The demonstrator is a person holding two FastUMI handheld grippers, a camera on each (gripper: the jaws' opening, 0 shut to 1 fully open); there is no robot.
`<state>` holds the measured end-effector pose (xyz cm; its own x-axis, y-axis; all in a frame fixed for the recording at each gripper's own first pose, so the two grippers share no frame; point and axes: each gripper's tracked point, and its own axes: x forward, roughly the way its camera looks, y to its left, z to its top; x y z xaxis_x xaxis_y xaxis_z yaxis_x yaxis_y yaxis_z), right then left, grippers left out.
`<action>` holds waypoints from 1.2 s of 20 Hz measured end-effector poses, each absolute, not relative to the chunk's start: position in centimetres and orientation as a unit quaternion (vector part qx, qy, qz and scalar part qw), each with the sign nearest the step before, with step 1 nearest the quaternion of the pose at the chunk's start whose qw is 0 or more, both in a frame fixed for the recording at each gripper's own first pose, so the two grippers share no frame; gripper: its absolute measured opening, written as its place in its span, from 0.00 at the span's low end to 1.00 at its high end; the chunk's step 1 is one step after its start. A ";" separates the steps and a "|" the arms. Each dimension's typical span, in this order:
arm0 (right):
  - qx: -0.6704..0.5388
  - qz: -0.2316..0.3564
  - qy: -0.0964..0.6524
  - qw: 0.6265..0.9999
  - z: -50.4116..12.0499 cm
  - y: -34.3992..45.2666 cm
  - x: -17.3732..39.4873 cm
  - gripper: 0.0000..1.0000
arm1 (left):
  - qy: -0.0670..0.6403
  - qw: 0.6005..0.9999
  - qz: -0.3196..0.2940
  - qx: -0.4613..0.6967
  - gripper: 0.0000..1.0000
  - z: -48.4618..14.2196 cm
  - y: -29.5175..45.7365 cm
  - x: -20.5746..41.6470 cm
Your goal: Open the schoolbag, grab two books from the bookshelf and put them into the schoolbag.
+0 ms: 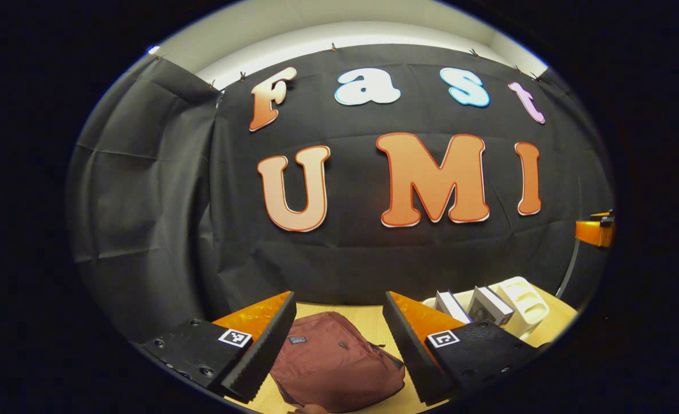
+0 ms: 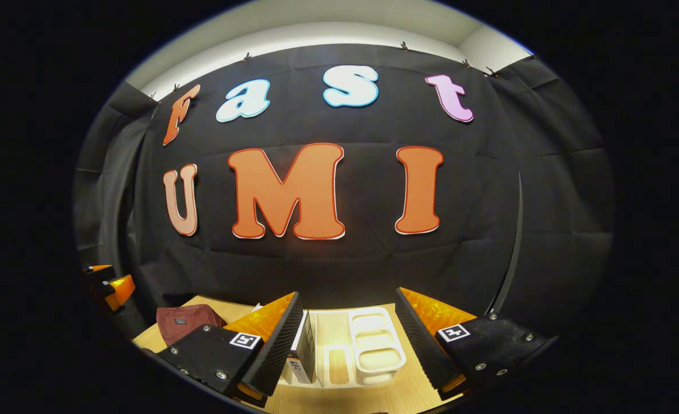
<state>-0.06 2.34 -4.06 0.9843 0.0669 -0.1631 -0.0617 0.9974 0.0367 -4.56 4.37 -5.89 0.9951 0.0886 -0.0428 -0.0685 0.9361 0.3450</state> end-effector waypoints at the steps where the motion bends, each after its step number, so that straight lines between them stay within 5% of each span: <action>1: 0.015 0.030 0.088 0.996 -4.5 2.2 0.0 0.96 | 0.038 0.981 0.042 0.185 0.95 -7.0 4.7 -4.7; 16: -0.030 -0.004 0.151 0.988 -9.8 -0.3 0.3 0.95 | 0.246 0.898 0.062 0.358 0.98 -28.7 11.2 -9.4; 24: -0.056 -0.020 0.174 0.983 -11.3 -2.3 0.4 0.96 | 0.306 0.845 -0.014 0.439 0.98 -37.4 8.4 -9.6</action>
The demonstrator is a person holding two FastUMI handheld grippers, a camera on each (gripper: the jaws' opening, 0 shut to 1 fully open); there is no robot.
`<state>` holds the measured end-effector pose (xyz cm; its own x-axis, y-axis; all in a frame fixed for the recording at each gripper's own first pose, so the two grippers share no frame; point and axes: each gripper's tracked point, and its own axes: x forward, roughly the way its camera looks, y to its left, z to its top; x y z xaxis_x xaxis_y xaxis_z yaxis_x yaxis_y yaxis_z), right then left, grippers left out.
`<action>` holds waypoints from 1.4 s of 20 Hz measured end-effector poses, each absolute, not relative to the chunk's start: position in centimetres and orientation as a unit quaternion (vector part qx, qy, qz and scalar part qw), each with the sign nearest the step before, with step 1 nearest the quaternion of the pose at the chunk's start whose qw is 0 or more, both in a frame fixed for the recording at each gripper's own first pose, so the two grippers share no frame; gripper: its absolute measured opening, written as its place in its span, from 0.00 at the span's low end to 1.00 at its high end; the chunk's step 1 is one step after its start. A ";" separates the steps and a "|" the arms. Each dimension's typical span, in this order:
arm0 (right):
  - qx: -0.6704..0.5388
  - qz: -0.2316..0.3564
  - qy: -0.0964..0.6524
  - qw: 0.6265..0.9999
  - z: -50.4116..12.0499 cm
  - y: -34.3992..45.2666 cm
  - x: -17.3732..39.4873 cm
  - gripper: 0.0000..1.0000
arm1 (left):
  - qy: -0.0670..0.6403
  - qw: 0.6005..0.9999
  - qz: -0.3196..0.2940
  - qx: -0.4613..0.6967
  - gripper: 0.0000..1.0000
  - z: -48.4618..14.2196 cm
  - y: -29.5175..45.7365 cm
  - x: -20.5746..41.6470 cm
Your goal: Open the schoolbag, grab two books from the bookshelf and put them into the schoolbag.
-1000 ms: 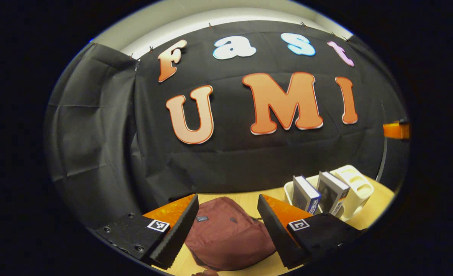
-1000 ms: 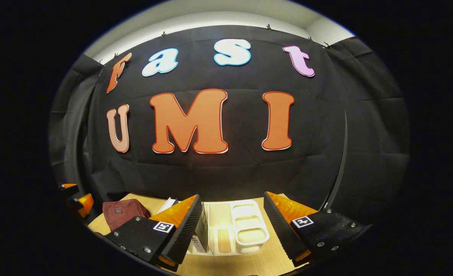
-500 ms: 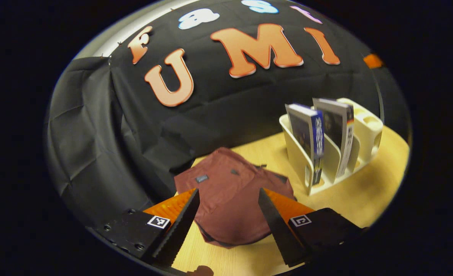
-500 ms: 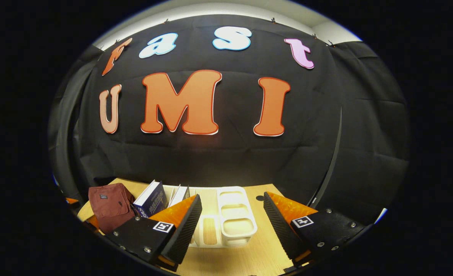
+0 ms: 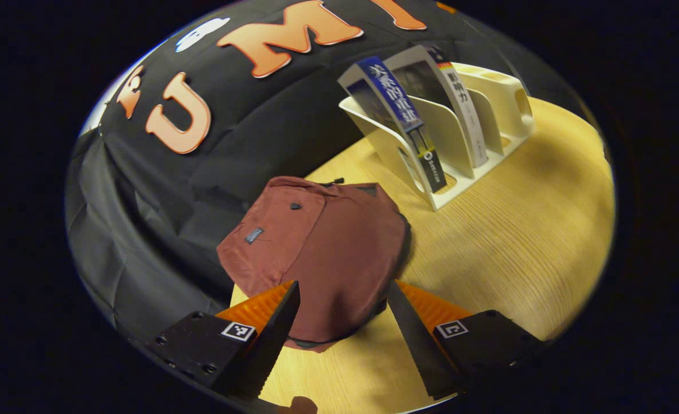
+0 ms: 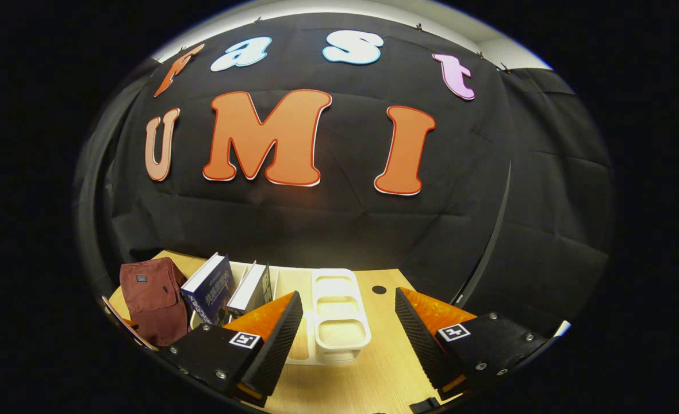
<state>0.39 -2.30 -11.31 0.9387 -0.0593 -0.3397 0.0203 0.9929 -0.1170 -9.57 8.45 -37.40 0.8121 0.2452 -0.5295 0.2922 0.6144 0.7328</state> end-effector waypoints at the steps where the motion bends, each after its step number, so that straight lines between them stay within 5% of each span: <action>1: -0.056 -0.025 0.176 0.982 -11.5 -2.7 0.4 0.96 | 0.308 0.842 -0.016 0.443 0.98 -37.9 8.1 -9.3; 10: -0.026 -0.071 0.210 0.975 -13.4 -6.3 0.1 0.96 | 0.353 0.810 -0.019 0.468 0.98 -41.5 8.9 -6.7; 21: -0.007 -0.064 0.222 0.973 -14.5 -4.8 1.8 0.96 | 0.351 0.807 -0.027 0.475 1.00 -38.2 10.0 -5.3; 24: -0.013 -0.062 0.221 0.973 -14.3 -4.7 2.1 0.96 | 0.352 0.802 -0.026 0.482 0.53 -38.0 9.5 -5.1; 26: -0.011 -0.059 0.224 0.973 -14.2 -4.5 2.2 0.96 | 0.375 0.793 -0.034 0.478 0.09 -38.7 9.5 -5.5; 28: 0.000 -0.052 0.223 0.973 -13.8 -4.1 2.2 0.96 | 0.383 0.793 -0.046 0.472 0.05 -38.7 9.1 -5.3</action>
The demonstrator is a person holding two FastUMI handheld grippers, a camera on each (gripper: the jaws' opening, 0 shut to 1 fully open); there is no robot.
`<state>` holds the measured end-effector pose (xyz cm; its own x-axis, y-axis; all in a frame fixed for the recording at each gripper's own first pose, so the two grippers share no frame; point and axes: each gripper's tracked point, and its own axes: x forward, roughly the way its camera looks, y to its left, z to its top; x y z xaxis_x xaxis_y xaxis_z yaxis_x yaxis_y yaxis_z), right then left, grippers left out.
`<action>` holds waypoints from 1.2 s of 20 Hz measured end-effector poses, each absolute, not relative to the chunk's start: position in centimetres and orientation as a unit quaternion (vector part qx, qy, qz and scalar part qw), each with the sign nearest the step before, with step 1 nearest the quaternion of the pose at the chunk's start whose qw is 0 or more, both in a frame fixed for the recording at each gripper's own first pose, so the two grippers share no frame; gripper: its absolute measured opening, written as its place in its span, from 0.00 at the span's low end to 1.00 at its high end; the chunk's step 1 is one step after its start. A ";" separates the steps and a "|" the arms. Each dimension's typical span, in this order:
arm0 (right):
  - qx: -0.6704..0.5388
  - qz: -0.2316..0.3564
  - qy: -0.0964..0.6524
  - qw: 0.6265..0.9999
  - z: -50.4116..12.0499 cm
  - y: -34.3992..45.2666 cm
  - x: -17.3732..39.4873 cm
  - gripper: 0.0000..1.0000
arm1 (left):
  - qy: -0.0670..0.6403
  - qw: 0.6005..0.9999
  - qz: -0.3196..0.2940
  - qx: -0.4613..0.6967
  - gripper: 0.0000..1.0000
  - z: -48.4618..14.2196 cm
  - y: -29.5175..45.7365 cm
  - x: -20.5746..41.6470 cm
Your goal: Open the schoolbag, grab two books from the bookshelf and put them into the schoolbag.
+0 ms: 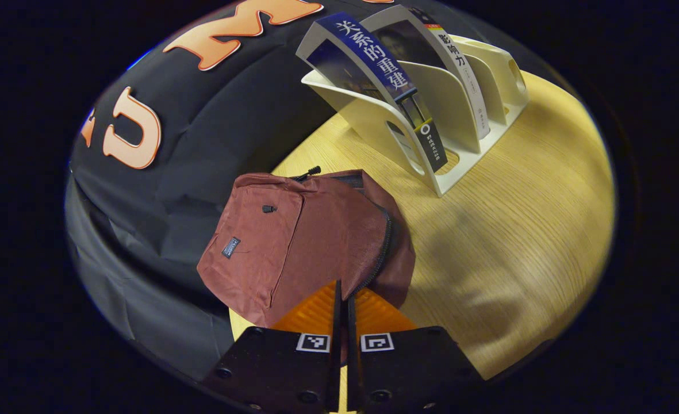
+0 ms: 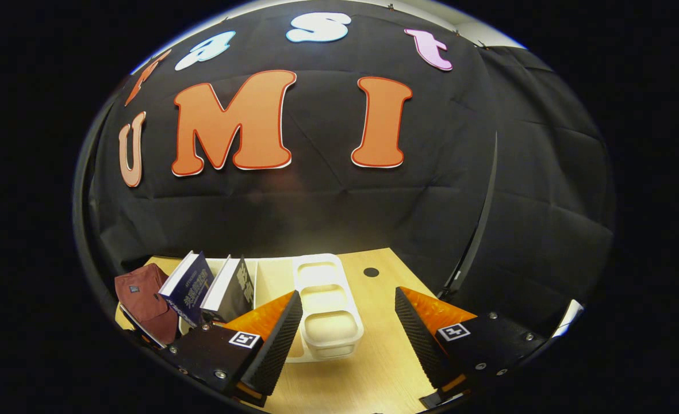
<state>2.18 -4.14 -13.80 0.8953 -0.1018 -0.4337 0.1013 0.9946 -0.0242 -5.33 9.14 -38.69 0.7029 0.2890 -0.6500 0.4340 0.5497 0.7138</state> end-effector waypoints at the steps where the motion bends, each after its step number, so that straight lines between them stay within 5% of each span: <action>1: 0.007 -0.051 0.221 0.974 -13.7 -3.9 2.1 0.96 | 0.393 0.788 -0.055 0.471 0.03 -38.8 9.2 -5.3; 14: 0.069 -0.009 0.213 0.975 -10.1 3.1 -0.7 0.96 | 0.402 0.806 -0.113 0.419 0.01 -25.1 10.0 -3.0; 24: 0.039 0.095 0.237 0.966 -2.8 13.6 1.2 0.96 | 0.367 0.848 -0.124 0.362 0.01 -17.4 12.6 1.3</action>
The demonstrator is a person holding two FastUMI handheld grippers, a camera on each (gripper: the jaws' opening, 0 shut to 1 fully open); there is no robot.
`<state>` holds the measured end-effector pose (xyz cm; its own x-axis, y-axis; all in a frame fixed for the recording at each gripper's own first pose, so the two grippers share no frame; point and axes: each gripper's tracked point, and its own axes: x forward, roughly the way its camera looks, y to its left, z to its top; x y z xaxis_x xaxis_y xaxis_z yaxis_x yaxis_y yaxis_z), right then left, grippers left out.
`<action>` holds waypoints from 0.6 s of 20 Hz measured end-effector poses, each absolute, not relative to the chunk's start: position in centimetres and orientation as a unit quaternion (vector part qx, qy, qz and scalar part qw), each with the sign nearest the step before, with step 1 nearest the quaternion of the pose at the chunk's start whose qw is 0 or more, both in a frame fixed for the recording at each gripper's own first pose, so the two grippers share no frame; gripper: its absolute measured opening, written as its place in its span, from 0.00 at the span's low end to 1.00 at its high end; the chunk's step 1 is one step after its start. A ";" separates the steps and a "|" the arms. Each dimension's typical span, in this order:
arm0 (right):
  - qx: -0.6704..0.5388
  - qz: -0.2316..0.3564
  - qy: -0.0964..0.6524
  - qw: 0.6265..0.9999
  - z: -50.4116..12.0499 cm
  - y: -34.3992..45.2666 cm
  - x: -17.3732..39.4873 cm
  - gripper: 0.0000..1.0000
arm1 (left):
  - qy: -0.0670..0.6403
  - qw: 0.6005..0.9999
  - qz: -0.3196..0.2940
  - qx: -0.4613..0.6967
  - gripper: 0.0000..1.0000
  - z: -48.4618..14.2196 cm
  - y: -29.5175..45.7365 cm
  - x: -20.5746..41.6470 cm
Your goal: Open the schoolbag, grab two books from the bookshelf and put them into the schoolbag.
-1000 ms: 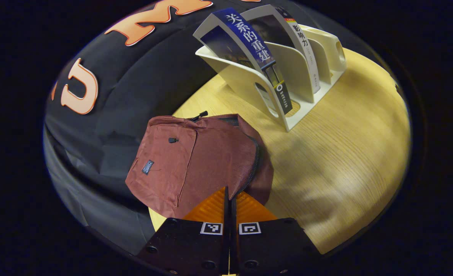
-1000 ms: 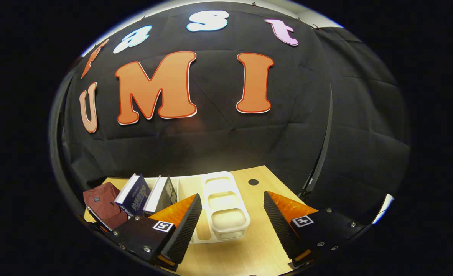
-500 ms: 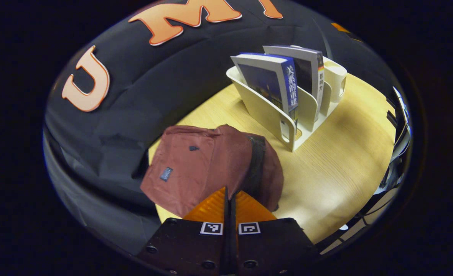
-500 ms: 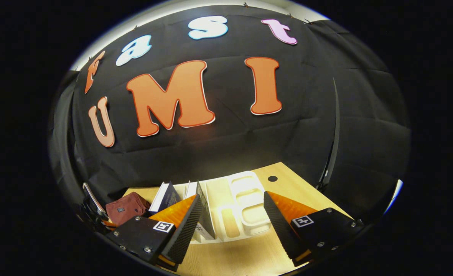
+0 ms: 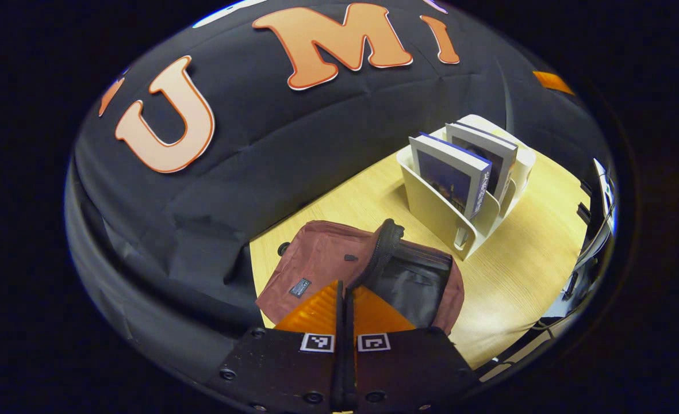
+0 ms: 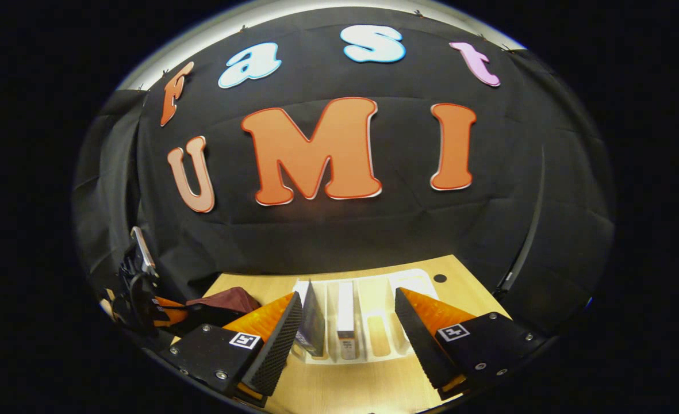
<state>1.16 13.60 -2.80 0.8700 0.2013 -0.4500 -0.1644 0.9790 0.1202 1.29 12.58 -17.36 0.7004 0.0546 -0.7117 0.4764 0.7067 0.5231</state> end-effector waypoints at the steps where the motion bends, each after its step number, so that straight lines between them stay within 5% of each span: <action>1: 0.041 0.121 0.258 0.958 -2.5 15.1 1.8 0.96 | 0.369 0.849 -0.121 0.358 0.01 -17.7 12.5 1.3; 5: 0.042 0.194 0.388 0.900 -4.4 21.0 5.6 0.96 | 0.355 0.858 -0.105 0.356 0.01 -17.6 12.1 1.8; 12: -0.077 0.137 0.540 0.827 -15.9 24.4 9.3 0.98 | 0.352 0.864 -0.123 0.339 0.01 -18.2 12.4 4.7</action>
<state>9.27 24.43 -15.86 0.3800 0.1434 -0.9138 -0.3087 0.9509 0.0208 4.70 12.43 -18.16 0.7220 0.0266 -0.6914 0.4511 0.7395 0.4996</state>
